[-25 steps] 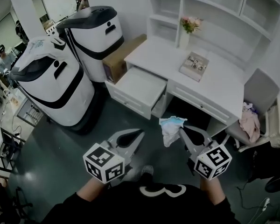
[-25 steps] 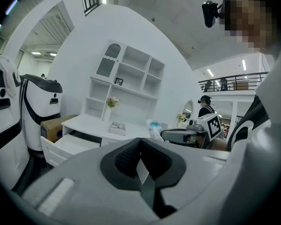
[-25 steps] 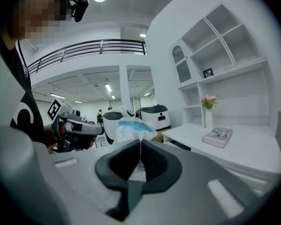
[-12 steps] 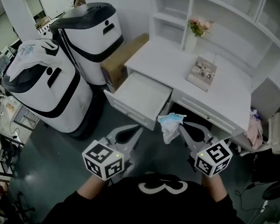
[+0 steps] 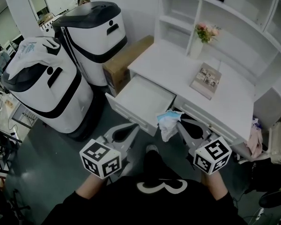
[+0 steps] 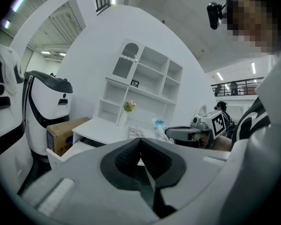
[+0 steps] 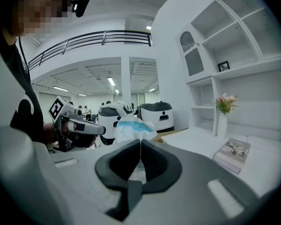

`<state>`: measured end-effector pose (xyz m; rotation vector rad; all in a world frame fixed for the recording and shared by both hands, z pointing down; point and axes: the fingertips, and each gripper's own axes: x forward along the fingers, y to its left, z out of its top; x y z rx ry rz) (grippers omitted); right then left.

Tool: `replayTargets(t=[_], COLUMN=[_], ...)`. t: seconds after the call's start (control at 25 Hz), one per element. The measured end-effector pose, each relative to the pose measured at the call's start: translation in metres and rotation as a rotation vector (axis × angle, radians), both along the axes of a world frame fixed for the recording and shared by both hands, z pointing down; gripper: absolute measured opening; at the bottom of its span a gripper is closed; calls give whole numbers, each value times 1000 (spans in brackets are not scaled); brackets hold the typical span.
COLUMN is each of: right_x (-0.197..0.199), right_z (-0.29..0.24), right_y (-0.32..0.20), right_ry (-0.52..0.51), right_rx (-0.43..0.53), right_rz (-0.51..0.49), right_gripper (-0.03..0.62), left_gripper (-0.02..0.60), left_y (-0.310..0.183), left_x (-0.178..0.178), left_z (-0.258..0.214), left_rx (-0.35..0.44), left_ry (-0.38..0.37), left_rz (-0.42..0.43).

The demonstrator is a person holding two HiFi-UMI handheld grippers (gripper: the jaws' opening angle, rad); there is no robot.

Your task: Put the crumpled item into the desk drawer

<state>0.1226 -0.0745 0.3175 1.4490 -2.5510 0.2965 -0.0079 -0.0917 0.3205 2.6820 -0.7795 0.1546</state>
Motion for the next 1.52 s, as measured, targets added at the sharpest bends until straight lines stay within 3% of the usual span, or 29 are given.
replayTargets(t=[0.32,0.96,1.52], right_x=[4,-14,-53], right_z=[19,68,155], right_y=[-61,-240,-318], right_ry=[-19,0,116], right_rx=[-36,-162,-299], right_rz=[-54,-211,-332], right_gripper=[6,6,6], left_gripper=[9,9,9], left_y=[-49,-196,-258], left_x=[8,4,-25], left_z=[18,50,96], left_rx=[-36,-132,-217], left_ry=[-25,-54,-80], left_rz=[-41,-192,-317])
